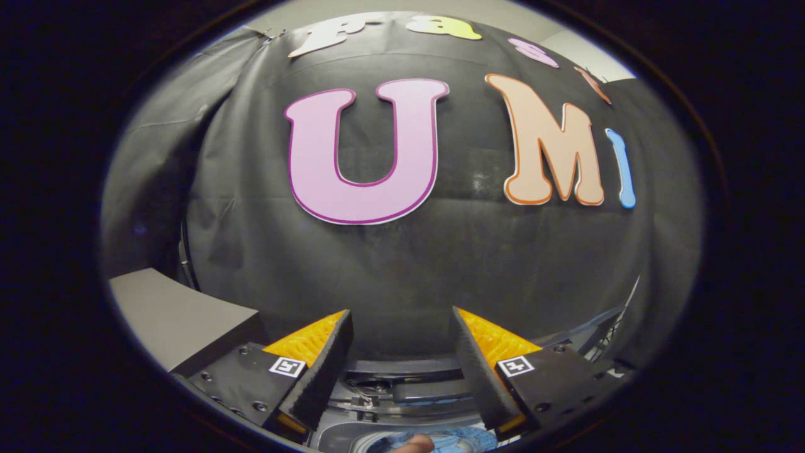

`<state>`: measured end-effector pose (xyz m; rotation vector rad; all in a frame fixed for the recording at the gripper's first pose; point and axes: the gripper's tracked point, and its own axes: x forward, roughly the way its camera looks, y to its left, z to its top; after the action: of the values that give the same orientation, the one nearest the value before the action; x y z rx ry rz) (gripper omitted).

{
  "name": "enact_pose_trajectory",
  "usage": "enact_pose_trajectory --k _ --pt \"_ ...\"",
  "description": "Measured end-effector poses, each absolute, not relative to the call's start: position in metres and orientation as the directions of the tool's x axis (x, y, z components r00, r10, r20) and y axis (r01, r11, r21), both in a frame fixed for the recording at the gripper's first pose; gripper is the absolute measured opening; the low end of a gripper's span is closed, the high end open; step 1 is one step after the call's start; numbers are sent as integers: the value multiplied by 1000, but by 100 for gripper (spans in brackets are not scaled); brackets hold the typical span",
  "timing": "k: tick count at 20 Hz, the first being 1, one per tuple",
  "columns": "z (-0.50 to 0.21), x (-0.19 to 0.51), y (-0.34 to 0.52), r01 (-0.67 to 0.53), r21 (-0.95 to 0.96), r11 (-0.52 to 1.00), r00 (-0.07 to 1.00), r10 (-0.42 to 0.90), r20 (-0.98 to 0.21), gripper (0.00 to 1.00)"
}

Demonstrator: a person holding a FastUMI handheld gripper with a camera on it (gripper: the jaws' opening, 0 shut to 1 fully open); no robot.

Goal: Put the clothes into the washing machine and then close the washing machine lid.

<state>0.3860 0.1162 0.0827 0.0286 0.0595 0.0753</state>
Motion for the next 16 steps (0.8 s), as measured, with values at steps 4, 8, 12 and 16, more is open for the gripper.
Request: enact_pose_trajectory --k 4,8,12,16 --pt "82 380 114 -61 28 998 996 63 -63 95" --pt "80 372 114 -61 28 998 996 62 -56 95" --pt "78 363 113 -52 32 998 997 54 -61 95" --pt "76 355 113 -55 31 998 996 57 -73 95"
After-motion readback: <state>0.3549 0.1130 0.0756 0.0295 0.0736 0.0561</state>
